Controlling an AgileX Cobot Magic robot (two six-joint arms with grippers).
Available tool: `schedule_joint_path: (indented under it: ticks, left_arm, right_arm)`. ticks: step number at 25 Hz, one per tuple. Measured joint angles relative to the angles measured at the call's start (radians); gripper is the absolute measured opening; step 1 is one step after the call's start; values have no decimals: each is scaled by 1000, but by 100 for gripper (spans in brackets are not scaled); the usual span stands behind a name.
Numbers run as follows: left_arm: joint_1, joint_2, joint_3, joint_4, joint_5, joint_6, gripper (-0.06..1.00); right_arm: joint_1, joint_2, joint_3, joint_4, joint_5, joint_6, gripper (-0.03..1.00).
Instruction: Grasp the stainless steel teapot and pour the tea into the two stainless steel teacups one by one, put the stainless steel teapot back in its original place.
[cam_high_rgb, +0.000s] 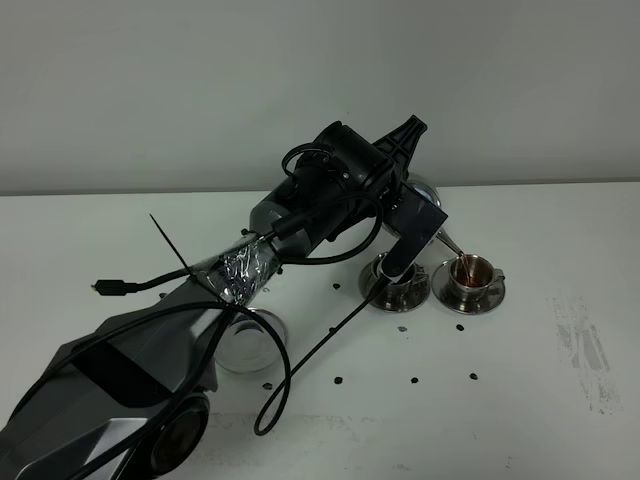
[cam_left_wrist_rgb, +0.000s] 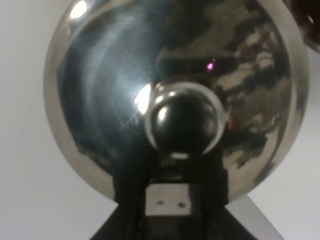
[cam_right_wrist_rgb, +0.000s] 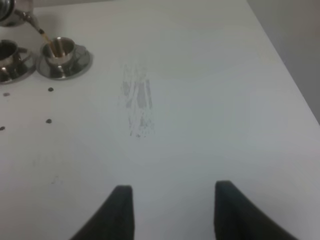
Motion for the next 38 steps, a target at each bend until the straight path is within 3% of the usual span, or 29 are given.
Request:
schedule_joint_path:
  ticks: [23,38]
  left_arm:
    - [-24,10,0,96,-62,5,23]
    - [-28,10,0,102,-69,34,23]
  right_arm:
    - [0,0,0,0,0,0,37]
    - [0,0,0,0,0,0,37]
